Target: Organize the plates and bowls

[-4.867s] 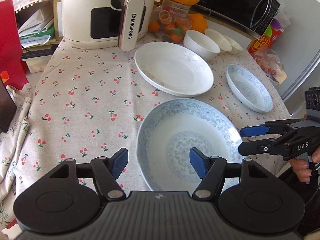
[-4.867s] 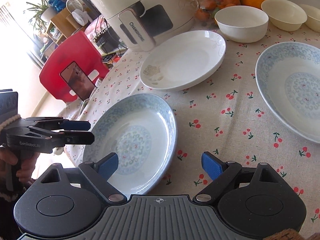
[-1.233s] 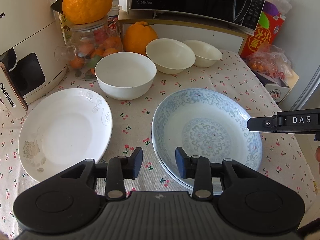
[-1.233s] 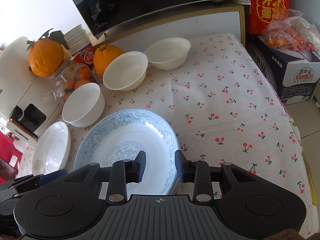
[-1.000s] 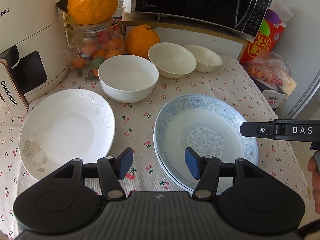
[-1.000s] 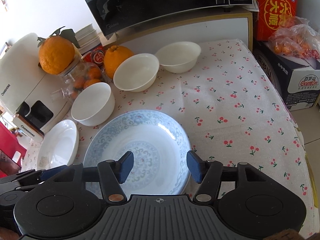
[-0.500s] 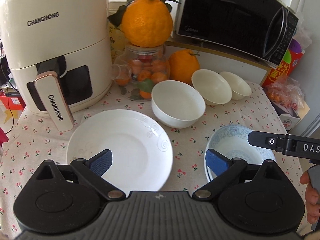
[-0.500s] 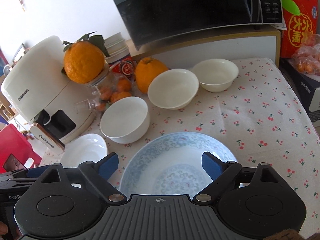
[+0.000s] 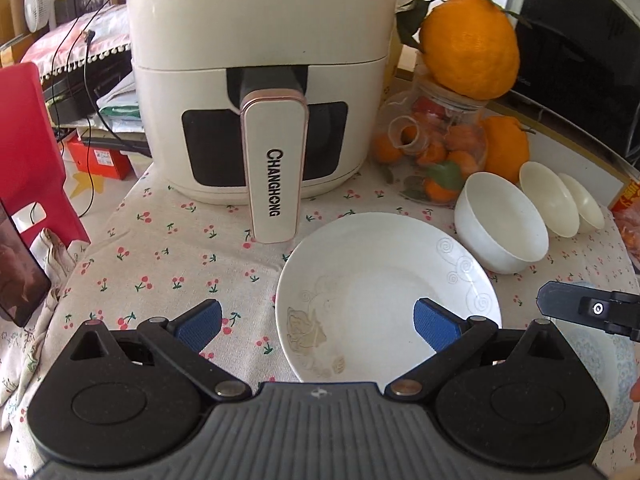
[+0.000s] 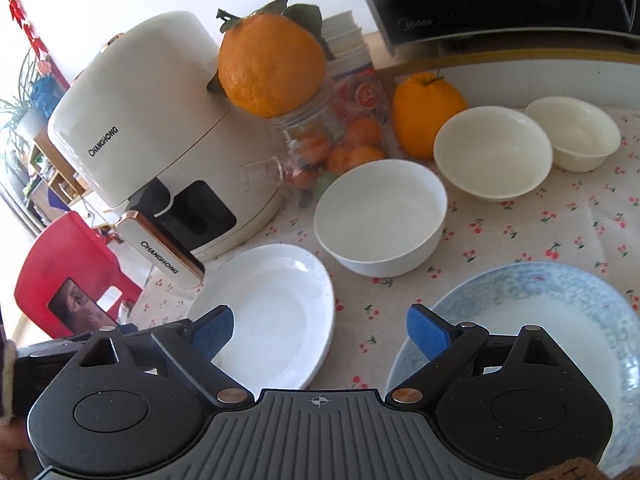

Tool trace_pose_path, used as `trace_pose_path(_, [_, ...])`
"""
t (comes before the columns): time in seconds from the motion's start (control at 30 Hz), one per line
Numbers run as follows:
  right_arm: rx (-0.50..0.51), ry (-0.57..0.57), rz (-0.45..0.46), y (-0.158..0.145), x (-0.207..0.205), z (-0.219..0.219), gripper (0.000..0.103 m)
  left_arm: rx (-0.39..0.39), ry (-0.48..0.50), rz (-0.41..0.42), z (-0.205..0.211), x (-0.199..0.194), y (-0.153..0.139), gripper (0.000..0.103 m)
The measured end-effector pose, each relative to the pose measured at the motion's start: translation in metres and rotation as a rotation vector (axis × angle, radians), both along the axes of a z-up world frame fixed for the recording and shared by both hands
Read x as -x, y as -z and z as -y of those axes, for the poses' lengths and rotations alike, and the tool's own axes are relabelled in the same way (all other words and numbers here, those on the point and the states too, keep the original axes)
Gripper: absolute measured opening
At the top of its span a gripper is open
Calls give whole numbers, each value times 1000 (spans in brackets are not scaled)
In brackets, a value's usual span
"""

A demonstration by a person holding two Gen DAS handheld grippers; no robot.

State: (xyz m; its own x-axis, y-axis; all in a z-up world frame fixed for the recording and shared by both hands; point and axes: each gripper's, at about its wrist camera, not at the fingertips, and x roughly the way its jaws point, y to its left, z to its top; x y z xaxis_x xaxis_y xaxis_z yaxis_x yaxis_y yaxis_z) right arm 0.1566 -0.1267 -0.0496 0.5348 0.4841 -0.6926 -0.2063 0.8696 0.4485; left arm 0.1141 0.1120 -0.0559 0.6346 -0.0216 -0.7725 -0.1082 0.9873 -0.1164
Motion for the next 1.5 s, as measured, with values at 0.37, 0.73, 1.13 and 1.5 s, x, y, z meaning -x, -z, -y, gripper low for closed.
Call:
trace_pose_path(0.37, [-101,1,-105,27,-21,-24,95,119,-50,4,-16,-1,29,92])
trace_pose_path(0.73, [-34,-60,-69,36,-28,-34,89,192,-120,-4,-28,-2,39,54])
trace_pose_path(1.13, [29,-61,-44,42,-30,-36,39,206,-129,-12,-31,-3,42,19])
trace_pose_path(1.5, [32,-42,-41,36,-28,-30,24,227,-134,-7,-34,2,37,17])
